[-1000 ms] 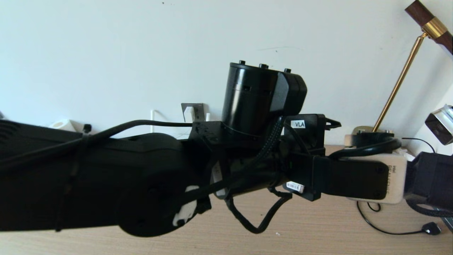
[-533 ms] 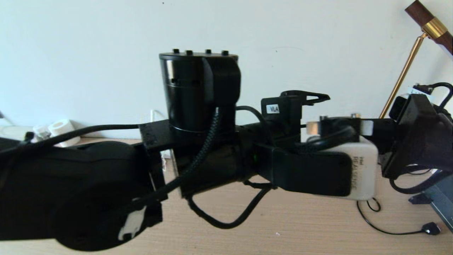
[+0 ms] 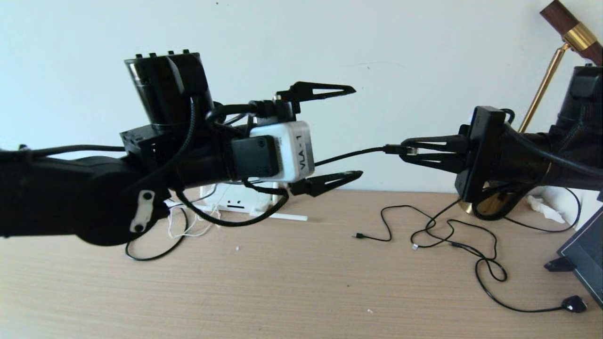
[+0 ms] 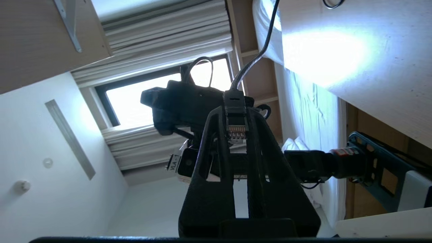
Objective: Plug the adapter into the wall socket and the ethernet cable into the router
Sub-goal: Hand it to the other hand
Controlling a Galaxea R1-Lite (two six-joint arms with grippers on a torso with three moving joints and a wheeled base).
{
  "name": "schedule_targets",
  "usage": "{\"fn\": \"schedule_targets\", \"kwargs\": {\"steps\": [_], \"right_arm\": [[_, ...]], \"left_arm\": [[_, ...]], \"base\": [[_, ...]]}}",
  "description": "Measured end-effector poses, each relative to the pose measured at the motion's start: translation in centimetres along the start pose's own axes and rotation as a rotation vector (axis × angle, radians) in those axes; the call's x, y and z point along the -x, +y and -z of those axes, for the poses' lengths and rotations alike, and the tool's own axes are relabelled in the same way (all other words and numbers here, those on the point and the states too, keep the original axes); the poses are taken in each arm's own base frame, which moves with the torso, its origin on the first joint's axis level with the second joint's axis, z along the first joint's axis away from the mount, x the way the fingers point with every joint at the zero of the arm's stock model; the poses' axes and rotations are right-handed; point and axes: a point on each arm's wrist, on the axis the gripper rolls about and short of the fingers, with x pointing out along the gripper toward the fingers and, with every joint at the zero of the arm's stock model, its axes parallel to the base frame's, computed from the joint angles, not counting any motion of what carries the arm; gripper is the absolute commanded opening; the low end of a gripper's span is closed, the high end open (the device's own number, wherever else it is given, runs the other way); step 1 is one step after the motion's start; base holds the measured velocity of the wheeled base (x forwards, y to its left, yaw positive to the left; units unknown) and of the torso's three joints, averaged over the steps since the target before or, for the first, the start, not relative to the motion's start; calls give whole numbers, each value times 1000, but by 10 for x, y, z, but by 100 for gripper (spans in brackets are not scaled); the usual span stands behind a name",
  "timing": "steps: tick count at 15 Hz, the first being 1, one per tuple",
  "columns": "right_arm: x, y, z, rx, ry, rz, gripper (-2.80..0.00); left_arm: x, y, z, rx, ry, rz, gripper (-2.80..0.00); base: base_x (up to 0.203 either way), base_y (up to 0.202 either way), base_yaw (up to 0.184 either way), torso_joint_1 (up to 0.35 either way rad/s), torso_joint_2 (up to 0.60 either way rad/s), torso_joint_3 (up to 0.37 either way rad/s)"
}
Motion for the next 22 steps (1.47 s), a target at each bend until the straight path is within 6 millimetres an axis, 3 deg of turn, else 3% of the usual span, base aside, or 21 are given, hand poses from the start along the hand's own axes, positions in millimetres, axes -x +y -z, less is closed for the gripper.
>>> {"fn": "schedule_targets", "kwargs": {"steps": [5,12,22], "right_arm": [[-6,1,-10,-2,39,-1,-280],[-1,1,-2,-30,85,0,-280],[1,-5,2,-4,134,-10,-280]], "left_arm": [[-19,-18,7,14,-138,22,0],[-39,-29,14,-12,-189,6,0],[-42,-34,19,-26,-239,16,0]], "base": [[0,0,0,0,0,0],[0,0,0,0,0,0],[0,0,0,0,0,0]]}}
